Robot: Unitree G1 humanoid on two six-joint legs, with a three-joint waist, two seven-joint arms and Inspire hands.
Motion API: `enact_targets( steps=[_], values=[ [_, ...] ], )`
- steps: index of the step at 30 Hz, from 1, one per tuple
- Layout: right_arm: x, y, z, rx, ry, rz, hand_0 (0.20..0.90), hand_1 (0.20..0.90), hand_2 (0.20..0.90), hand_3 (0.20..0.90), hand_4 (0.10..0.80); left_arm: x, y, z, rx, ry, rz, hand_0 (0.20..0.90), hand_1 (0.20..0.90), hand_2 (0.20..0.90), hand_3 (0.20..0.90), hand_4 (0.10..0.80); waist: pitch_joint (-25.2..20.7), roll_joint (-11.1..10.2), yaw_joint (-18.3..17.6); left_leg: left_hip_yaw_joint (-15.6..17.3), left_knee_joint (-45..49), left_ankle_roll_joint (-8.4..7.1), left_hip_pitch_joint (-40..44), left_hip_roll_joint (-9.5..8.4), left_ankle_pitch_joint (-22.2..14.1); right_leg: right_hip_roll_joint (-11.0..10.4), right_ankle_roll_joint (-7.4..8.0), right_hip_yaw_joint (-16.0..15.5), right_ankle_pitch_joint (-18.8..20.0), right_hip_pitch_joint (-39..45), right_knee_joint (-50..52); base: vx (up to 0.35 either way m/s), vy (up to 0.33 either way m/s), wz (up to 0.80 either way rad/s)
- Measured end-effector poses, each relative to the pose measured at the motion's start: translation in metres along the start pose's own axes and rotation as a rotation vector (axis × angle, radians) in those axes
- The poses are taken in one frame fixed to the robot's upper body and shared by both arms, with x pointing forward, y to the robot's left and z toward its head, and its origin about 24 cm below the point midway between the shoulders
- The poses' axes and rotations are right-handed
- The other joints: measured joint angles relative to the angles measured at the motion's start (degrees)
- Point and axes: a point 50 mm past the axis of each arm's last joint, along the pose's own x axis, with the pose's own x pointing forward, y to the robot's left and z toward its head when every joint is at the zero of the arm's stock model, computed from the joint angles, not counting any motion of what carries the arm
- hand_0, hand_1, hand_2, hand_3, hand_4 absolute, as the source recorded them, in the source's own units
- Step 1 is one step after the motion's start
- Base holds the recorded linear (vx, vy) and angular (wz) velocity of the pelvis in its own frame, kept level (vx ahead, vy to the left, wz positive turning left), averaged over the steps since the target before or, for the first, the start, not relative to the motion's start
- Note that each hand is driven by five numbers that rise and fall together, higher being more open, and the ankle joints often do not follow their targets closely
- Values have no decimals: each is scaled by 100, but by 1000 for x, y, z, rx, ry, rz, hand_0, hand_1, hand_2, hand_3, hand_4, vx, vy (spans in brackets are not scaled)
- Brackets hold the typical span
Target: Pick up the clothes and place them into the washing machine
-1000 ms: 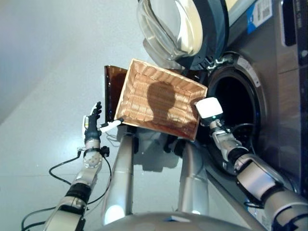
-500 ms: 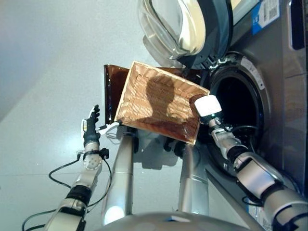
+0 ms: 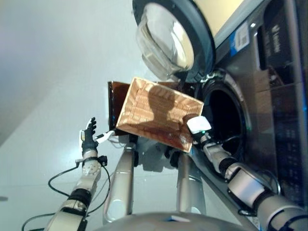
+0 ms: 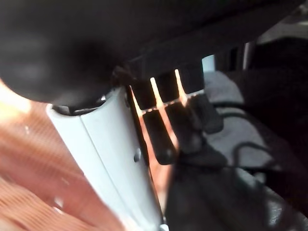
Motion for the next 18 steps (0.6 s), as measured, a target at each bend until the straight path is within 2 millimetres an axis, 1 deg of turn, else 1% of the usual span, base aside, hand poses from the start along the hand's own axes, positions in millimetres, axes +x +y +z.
enact_targets(
  steps=[1,2,3,4,5,6,7,8,9,10,11,12,13,14,15,17,18],
  values=[
    [0,0,-2,116,42,-5,900,900,900,900,800,-1,1,-3,7,14,2,900,900,900,900,800,18,41,-9,41,-281,10,287,3,93,27,54,4,86,257,-239,26,116,-12],
    [0,-2,-5,209,76,-16,900,900,900,900,800,-1,1,-4,8,18,3,900,900,900,900,800,54,84,-9,73,-379,40,417,-6,148,28,33,4,175,377,-358,121,210,-16],
    [2,-6,-7,361,134,-44,900,900,900,900,800,-2,0,-6,6,24,1,900,900,900,900,800,104,148,-21,114,-549,68,602,-5,201,48,94,7,247,562,-554,142,135,-13],
    [2,-7,-8,439,160,-55,900,900,900,900,800,-3,0,-7,5,28,0,900,900,900,900,800,154,183,-19,136,-632,72,711,-2,237,66,91,10,303,671,-633,179,180,-20],
    [0,-6,-9,611,218,-70,900,900,900,900,800,-7,-2,-13,7,55,-1,900,900,900,900,800,208,259,-15,223,-855,117,1075,-1,296,84,120,37,400,993,-879,132,141,-27],
    [-1,-4,-5,686,235,-71,900,900,900,900,800,-10,-2,-18,5,74,0,900,900,900,900,800,225,291,-26,283,-969,129,1308,-13,299,93,145,81,441,1196,-1007,132,141,-24],
    [-1,-4,-5,686,235,-71,900,900,900,900,800,-10,-2,-18,5,74,0,900,900,900,900,800,225,291,-26,283,-969,129,1308,-13,299,93,145,81,441,1196,-1007,136,160,-41],
    [-3,0,9,917,281,-81,900,900,900,900,800,-21,2,-33,14,120,5,900,900,900,900,800,214,350,-38,411,-1230,166,1842,-15,284,136,210,188,540,1679,-1331,136,166,-34],
    [-8,8,12,1003,309,-70,900,900,900,900,800,-23,2,-36,16,129,3,900,900,900,900,800,194,380,-87,444,-1296,169,1972,-29,282,140,230,224,568,1813,-1443,133,167,-39],
    [-8,6,14,1068,321,-84,900,900,900,900,800,-24,2,-37,16,134,3,900,900,900,900,800,190,395,-76,465,-1355,189,2049,-28,299,150,244,243,608,1875,-1503,95,123,-19],
    [-10,12,18,1210,383,-80,900,900,900,900,800,-25,2,-39,16,142,3,900,900,900,900,800,170,407,-64,560,-1407,202,2161,-35,289,149,272,302,653,1975,-1593,104,123,-25],
    [-14,19,20,1279,427,-69,900,900,900,900,800,-26,2,-39,17,145,2,900,900,900,900,800,172,412,-74,599,-1444,212,2238,-56,283,149,281,340,689,2027,-1621,167,182,-23],
    [-18,24,19,1379,476,-62,900,900,900,900,800,-27,1,-40,19,150,-1,900,900,900,900,800,156,439,-77,615,-1451,235,2299,-75,269,134,296,353,717,2093,-1666,158,178,-15],
    [-24,34,18,1506,551,-52,900,900,900,900,800,-28,0,-41,17,156,-6,900,900,900,900,800,137,469,-105,627,-1498,252,2412,-101,259,116,328,363,739,2221,-1744,149,201,-6],
    [-29,43,18,1549,593,-34,900,900,900,900,800,-29,0,-43,18,159,-9,900,900,900,900,800,124,483,-124,646,-1535,255,2486,-123,260,114,346,376,752,2283,-1779,85,141,-7],
    [-44,64,16,1698,716,-7,900,900,900,900,800,-36,-1,-50,36,183,-35,900,900,900,900,800,18,548,-182,717,-1628,333,2730,-194,220,64,407,472,789,2489,-1906,145,259,-18],
    [-49,69,16,1723,740,4,900,900,900,900,800,-38,-1,-53,41,191,-40,900,900,900,900,800,-48,563,-201,749,-1649,342,2742,-231,214,56,431,499,805,2491,-1930,160,287,-25]
  ],
)
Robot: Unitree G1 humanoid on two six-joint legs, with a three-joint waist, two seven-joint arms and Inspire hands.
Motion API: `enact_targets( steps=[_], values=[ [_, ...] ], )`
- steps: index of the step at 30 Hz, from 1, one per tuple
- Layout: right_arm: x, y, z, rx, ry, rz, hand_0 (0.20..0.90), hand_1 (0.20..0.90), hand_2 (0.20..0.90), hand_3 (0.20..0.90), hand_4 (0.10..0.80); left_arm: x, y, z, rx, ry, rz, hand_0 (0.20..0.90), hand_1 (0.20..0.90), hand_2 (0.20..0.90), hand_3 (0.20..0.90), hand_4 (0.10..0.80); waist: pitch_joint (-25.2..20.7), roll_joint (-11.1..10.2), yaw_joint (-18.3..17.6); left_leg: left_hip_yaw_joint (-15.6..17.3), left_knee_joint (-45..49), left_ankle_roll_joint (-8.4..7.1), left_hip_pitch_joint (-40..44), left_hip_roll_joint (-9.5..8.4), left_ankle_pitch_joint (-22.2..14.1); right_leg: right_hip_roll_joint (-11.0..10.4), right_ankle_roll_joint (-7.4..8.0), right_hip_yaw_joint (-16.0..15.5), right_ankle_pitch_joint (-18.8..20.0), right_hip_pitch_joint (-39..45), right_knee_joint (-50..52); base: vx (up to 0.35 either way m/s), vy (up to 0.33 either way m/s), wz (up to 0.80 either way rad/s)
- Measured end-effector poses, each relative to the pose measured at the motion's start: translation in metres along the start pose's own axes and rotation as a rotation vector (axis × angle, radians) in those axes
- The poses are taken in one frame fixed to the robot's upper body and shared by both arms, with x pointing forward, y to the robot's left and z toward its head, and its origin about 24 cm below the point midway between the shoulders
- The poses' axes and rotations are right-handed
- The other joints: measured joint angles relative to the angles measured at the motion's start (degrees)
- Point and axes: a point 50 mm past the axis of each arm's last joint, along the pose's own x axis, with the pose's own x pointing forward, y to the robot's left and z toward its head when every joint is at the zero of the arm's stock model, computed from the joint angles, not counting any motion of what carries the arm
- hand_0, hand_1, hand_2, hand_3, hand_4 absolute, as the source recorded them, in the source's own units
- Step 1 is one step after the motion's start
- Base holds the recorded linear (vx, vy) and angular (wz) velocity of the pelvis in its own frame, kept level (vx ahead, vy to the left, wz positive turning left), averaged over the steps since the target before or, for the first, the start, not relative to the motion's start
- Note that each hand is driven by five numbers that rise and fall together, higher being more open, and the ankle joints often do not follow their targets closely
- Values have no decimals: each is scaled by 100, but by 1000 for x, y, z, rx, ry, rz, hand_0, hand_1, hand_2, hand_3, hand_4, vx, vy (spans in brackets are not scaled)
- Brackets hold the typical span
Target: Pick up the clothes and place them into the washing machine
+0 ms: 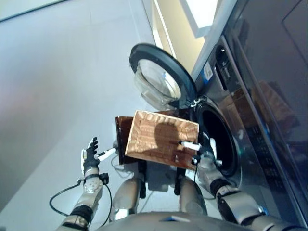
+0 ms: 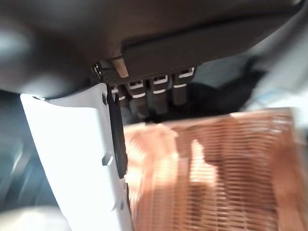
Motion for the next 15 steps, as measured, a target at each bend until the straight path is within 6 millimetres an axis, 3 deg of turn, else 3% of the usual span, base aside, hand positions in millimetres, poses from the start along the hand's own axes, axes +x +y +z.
enact_targets(
  steps=[2,5,6,7,8,10,11,14,15],
  values=[
    [-4,-11,-25,171,104,-19,900,900,900,900,800,-7,-2,-13,22,51,-32,900,900,900,900,800,-159,118,-74,175,-125,121,292,-117,-42,-57,98,148,64,151,-68,31,184,-49],
    [-8,-15,-38,286,164,-22,900,900,900,900,800,-12,2,-22,26,77,-37,900,900,900,900,800,-217,122,8,646,-94,217,474,-92,-156,-198,-26,-471,207,76,76,-4,120,-77],
    [-11,-12,-45,353,190,-11,900,900,900,900,800,-14,4,-26,24,94,-33,900,900,900,900,800,-291,107,-9,778,17,220,497,-83,-253,-304,-88,-732,144,58,203,75,44,-53],
    [-14,-11,-51,386,208,-11,900,900,900,900,800,-15,4,-27,20,98,-37,900,900,900,900,800,-332,102,-46,822,104,224,496,-82,-392,-276,-5,-847,83,49,309,121,32,-57],
    [-18,-7,-58,462,243,-6,900,900,900,900,800,-18,7,-32,8,122,-30,900,900,900,900,800,-384,92,23,914,150,195,555,15,-442,-203,-88,-973,-197,-12,687,93,-5,-49],
    [-27,-4,-73,548,301,-16,900,900,900,900,800,-29,13,-48,20,172,-28,900,900,900,900,800,-702,5,29,990,104,93,600,82,-464,-125,-202,-979,-312,-46,680,3,-32,-41],
    [-29,-5,-79,573,310,-20,900,900,900,900,800,-33,13,-52,21,184,-34,900,900,900,900,800,-819,-8,22,969,157,51,554,97,-477,-2,-186,-873,-288,-33,568,-54,-41,-24],
    [-31,-6,-81,609,316,-37,900,900,900,900,800,-39,14,-60,24,211,-46,900,900,900,900,800,-934,-39,138,850,490,-30,396,243,-576,193,-315,-773,-150,-48,350,1,3,-34],
    [-31,-6,-83,608,320,-45,900,900,900,900,800,-40,15,-61,16,217,-41,900,900,900,900,800,-883,-89,225,733,761,-72,339,199,-600,234,-394,-634,-239,-83,390,-48,65,-51]
  ],
)
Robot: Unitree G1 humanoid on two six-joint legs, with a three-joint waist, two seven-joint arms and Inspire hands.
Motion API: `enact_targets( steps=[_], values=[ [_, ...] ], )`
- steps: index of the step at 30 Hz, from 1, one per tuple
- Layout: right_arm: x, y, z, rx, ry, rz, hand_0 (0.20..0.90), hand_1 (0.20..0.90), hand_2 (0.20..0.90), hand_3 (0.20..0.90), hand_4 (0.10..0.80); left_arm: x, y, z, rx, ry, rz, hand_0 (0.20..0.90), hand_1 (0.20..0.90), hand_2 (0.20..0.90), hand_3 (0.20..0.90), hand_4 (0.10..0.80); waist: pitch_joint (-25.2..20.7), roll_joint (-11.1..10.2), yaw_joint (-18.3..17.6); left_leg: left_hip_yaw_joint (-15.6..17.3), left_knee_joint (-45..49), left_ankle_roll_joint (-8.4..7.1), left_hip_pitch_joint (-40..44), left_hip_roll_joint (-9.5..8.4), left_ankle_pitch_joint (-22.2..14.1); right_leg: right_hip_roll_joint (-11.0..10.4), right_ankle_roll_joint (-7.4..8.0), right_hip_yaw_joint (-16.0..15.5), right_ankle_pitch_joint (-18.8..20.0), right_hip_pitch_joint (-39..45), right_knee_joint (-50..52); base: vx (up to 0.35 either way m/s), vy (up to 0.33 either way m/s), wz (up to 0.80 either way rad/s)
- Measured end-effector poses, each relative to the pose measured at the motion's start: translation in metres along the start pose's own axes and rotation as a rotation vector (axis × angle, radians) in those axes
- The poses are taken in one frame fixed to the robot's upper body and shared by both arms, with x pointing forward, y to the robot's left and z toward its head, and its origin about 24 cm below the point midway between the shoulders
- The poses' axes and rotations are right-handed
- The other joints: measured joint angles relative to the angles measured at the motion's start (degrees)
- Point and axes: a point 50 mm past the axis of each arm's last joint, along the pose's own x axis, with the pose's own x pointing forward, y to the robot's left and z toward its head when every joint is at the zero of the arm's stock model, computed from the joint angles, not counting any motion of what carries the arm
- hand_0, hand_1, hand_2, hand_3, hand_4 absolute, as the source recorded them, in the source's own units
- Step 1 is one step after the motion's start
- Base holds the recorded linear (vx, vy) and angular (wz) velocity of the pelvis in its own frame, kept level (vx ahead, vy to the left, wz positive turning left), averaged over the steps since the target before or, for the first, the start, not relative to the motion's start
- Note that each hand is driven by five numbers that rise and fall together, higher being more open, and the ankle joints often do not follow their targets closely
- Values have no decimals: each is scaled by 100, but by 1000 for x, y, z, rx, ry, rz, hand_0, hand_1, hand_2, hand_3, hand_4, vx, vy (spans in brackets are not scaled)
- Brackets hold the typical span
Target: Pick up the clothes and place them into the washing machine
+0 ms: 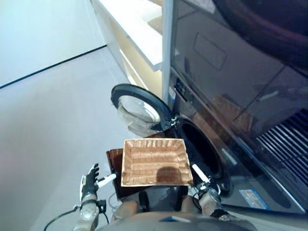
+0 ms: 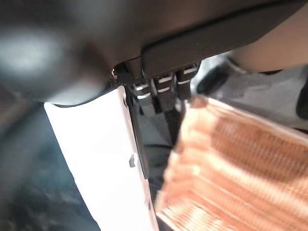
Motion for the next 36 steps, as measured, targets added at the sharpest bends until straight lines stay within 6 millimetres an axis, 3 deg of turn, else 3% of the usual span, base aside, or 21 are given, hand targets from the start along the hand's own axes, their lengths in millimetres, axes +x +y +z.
enact_targets(
  steps=[1,2,3,5,6,7,8,9,11,12,13,15,16,17,18,19,23,29,33,36],
  values=[
    [1,-1,-1,-5,4,-22,900,900,900,900,800,6,2,9,-13,-26,8,900,900,900,900,800,197,-260,297,-666,1188,-384,-417,-52,-107,54,-74,568,-3,-42,129,-6,82,-76],
    [1,-4,-5,9,31,-45,900,900,900,900,800,3,0,5,-34,-8,7,900,900,900,900,800,177,-388,453,-1334,1897,-699,-824,-169,-104,-65,-108,757,7,17,48,5,79,-76],
    [1,-5,-5,17,31,-48,900,900,900,900,800,-1,-1,-1,-32,11,2,900,900,900,900,800,128,-386,421,-1534,1758,-766,-869,-150,-159,-42,-106,754,6,52,-92,52,135,-53],
    [4,-6,10,33,-22,-51,900,900,900,900,800,-6,-14,-6,-32,31,-43,900,900,900,900,800,132,-70,357,-1821,777,-685,-920,-69,-121,131,-53,760,33,57,-552,66,201,-30],
    [6,-9,17,44,-37,-60,900,900,900,900,800,-6,-23,-3,-44,29,-61,900,900,900,900,800,99,130,329,-1830,364,-512,-912,-80,-7,214,136,750,-3,146,-956,31,300,-45],
    [9,-12,28,54,-61,-72,900,900,900,900,800,-9,-31,-3,-60,24,-78,900,900,900,900,800,68,488,399,-1783,-202,-345,-821,255,-64,463,141,585,63,52,-627,-20,264,-28],
    [8,-11,26,75,-58,-70,900,900,900,900,800,-3,-26,8,-49,-19,-77,900,900,900,900,800,171,419,301,-1645,-343,-339,-824,227,593,318,78,482,59,141,-209,-9,371,-20],
    [8,-12,26,85,-49,-69,900,900,900,900,800,2,-29,15,-53,-31,-78,900,900,900,900,800,229,422,265,-1663,-347,-297,-826,189,626,248,32,403,33,118,-213,32,303,7],
    [7,-9,21,103,-38,-67,900,900,900,900,800,7,-27,25,-40,-60,-81,900,900,900,900,800,259,382,127,-1619,-380,-281,-765,-20,663,60,116,540,43,-16,-119,45,230,-15],
    [8,-9,23,106,-42,-68,900,900,900,900,800,5,-27,22,-37,-54,-81,900,900,900,900,800,248,396,151,-1550,-413,-226,-749,-43,644,18,133,571,49,-56,-123,28,136,-80],
    [9,-8,29,103,-57,-63,900,900,900,900,800,4,-27,21,-45,-56,-80,900,900,900,900,800,199,480,219,-1401,-498,-120,-744,-92,613,-58,270,625,19,-94,-244,-2,163,-110],
    [8,-4,25,102,-45,-54,900,900,900,900,800,6,-25,28,-54,-84,-77,900,900,900,900,800,201,528,238,-1185,-530,-16,-746,-132,655,-198,102,636,-113,-233,317,-22,131,-84],
    [7,-2,20,107,-30,-54,900,900,900,900,800,8,-22,32,-54,-100,-73,900,900,900,900,800,192,464,341,-947,-567,101,-742,-159,752,-416,294,444,-288,-259,436,-30,2,-67],
    [6,1,19,107,-28,-43,900,900,900,900,800,9,-20,35,-59,-111,-67,900,900,900,900,800,201,452,450,-748,-545,118,-772,-119,769,-566,267,241,-308,-352,494,-21,0,-71],
    [6,3,17,101,-24,-28,900,900,900,900,800,9,-18,34,-62,-112,-63,900,900,900,900,800,197,459,438,-746,-555,105,-785,-112,769,-584,334,150,-264,-343,430,-19,1,-53],
    [5,8,14,85,-16,-3,900,900,900,900,800,8,-17,34,-63,-111,-57,900,900,900,900,800,190,469,418,-786,-550,73,-827,-103,780,-549,405,149,-104,-334,326,-4,4,-12],
    [5,8,17,83,-29,3,900,900,900,900,800,6,-21,30,-69,-98,-72,900,900,900,900,800,184,465,390,-792,-611,-1,-827,-32,829,-458,350,143,-16,-345,218,0,-15,-6],
    [8,4,30,168,-71,-36,900,900,900,900,800,0,-29,24,-100,-74,-96,900,900,900,900,800,206,495,357,-827,-669,-34,-1058,-65,883,-474,349,118,59,-567,157,-97,23,3],
    [9,21,44,223,-99,-24,900,900,900,900,800,-1,-36,32,-110,-112,-137,900,900,900,900,800,426,652,351,-867,-642,-16,-1264,-119,942,-527,368,108,72,-772,233,-67,33,8],
    [8,44,73,265,-171,17,900,900,900,900,800,2,-41,49,-133,-173,-155,900,900,900,900,800,764,821,298,-915,-632,-17,-1372,-148,984,-579,348,58,57,-878,345,-57,32,13]
  ],
)
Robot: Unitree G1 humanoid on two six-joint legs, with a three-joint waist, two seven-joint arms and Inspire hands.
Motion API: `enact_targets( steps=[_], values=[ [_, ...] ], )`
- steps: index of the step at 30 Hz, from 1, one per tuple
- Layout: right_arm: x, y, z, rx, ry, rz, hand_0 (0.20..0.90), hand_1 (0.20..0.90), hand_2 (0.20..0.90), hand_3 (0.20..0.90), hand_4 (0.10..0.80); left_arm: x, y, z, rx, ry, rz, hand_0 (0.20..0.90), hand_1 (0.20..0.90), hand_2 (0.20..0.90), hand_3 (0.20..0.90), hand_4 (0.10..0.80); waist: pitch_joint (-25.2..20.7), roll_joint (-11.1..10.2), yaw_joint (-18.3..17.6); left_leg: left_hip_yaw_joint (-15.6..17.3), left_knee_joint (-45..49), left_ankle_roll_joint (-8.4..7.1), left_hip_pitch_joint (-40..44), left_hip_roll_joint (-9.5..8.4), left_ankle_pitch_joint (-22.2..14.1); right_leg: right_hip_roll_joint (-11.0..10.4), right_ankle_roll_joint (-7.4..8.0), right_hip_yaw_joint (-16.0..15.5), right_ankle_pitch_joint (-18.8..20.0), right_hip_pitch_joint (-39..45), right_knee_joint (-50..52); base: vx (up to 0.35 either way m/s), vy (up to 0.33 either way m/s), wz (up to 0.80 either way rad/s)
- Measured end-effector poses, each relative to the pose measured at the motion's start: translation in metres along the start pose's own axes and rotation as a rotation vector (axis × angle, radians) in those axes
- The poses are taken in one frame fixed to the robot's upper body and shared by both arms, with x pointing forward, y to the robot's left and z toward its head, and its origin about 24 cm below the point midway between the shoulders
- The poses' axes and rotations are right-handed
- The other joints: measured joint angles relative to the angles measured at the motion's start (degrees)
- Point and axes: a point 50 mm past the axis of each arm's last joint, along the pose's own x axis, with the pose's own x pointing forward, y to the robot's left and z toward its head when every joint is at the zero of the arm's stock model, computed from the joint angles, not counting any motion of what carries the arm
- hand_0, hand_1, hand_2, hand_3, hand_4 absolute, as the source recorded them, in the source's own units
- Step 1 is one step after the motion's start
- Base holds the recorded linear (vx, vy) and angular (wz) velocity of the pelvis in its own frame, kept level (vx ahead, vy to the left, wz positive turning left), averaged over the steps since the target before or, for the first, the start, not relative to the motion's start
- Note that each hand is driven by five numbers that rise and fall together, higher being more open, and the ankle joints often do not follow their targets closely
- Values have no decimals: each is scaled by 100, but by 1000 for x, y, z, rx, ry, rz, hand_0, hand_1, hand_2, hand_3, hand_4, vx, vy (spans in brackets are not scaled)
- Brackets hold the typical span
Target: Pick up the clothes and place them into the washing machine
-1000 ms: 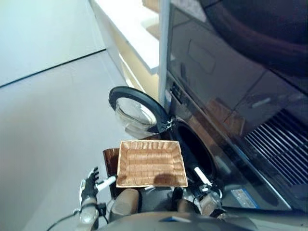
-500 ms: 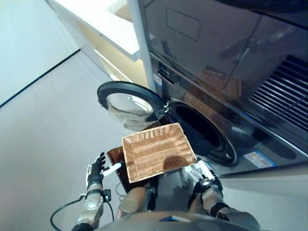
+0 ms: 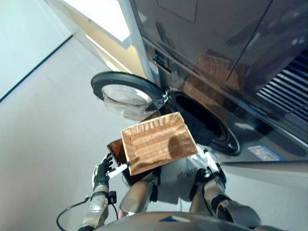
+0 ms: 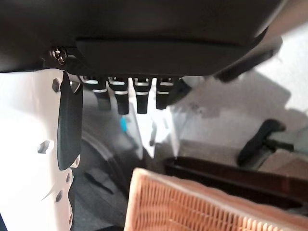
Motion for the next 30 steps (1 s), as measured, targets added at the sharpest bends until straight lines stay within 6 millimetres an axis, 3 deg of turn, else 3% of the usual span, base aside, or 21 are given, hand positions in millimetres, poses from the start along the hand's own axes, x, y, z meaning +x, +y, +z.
enact_targets(
  steps=[2,5,11,19,30],
  values=[
    [1,12,6,9,-16,23,900,900,900,900,800,0,-1,4,-11,-18,-1,900,900,900,900,800,32,13,11,-2,35,3,-105,-33,0,-55,5,3,-49,-148,131,-47,17,7],
    [2,46,38,58,-104,81,900,900,900,900,800,7,-8,23,-26,-89,-25,900,900,900,900,800,376,124,18,-39,240,48,-368,-91,4,-152,3,-3,-96,-396,432,-41,11,18],
    [4,75,96,154,-226,82,900,900,900,900,800,8,-11,36,-58,-152,-33,900,900,900,900,800,607,224,181,-196,411,44,-799,-158,29,-304,-15,-152,-269,-762,721,0,15,22],
    [2,85,119,220,-246,28,900,900,900,900,800,9,-9,37,-90,-150,-2,900,900,900,900,800,629,253,365,-229,486,111,-1133,-273,56,-448,-11,-167,-292,-1092,911,4,29,8],
    [5,75,142,269,-266,-84,900,900,900,900,800,12,3,65,-177,-259,109,900,900,900,900,800,612,290,616,-497,554,93,-1420,-448,90,-651,81,-319,-438,-1233,1114,33,10,18]
  ],
)
